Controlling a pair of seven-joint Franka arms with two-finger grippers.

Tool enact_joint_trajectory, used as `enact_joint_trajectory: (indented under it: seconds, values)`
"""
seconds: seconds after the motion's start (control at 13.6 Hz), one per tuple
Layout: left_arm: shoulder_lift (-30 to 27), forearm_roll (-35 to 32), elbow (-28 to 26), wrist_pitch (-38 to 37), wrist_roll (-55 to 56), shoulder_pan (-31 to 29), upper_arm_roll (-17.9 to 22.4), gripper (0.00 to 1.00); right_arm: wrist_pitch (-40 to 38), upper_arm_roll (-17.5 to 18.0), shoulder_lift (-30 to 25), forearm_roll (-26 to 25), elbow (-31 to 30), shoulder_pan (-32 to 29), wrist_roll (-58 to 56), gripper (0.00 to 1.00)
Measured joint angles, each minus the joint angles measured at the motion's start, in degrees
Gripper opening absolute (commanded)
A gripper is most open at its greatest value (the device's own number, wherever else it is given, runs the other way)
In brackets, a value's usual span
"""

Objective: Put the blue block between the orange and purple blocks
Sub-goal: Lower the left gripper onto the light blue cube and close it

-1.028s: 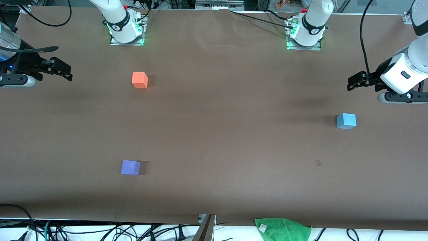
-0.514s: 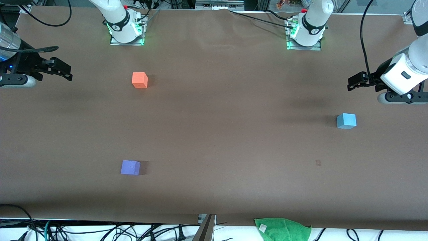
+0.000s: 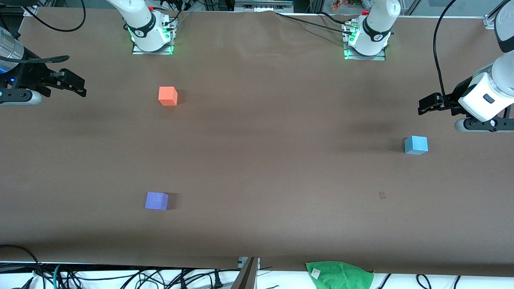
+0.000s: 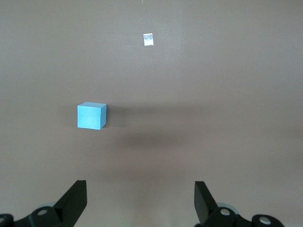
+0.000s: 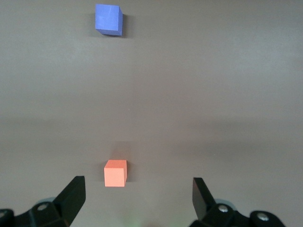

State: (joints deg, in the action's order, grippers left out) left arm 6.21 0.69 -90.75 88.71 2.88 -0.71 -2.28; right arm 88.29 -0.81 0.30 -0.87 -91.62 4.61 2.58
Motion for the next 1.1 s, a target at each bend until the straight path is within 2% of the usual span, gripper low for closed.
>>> enact_joint_trajectory:
  seconds: [0.29, 0.59, 0.66, 0.88, 1.1]
  values:
    - [1.92, -2.81, 0.00, 1.80, -1.72, -3.71, 0.28, 1.00, -0.03, -0.01, 0.00, 0.00, 0.00, -0.01, 0.00, 1.00]
    - [7.88, -4.90, -2.10, 12.97, -8.23, -8.00, 0.43, 1.00, -0.09, -0.02, 0.02, 0.00, 0.00, -0.02, 0.00, 1.00]
    - [8.93, -4.97, -5.10, 18.55, -9.50, -8.74, 0.44, 1.00, -0.10, -0.02, 0.04, 0.00, 0.00, -0.02, 0.00, 1.00]
    - [9.96, -5.05, -18.67, 40.06, -12.94, -10.36, 0.45, 1.00, -0.12, -0.02, 0.08, 0.00, 0.00, -0.02, 0.00, 1.00]
    - [9.95, -5.07, -31.04, 56.45, -14.14, -12.16, 0.42, 1.00, -0.13, -0.02, 0.09, 0.00, 0.00, -0.02, 0.00, 1.00]
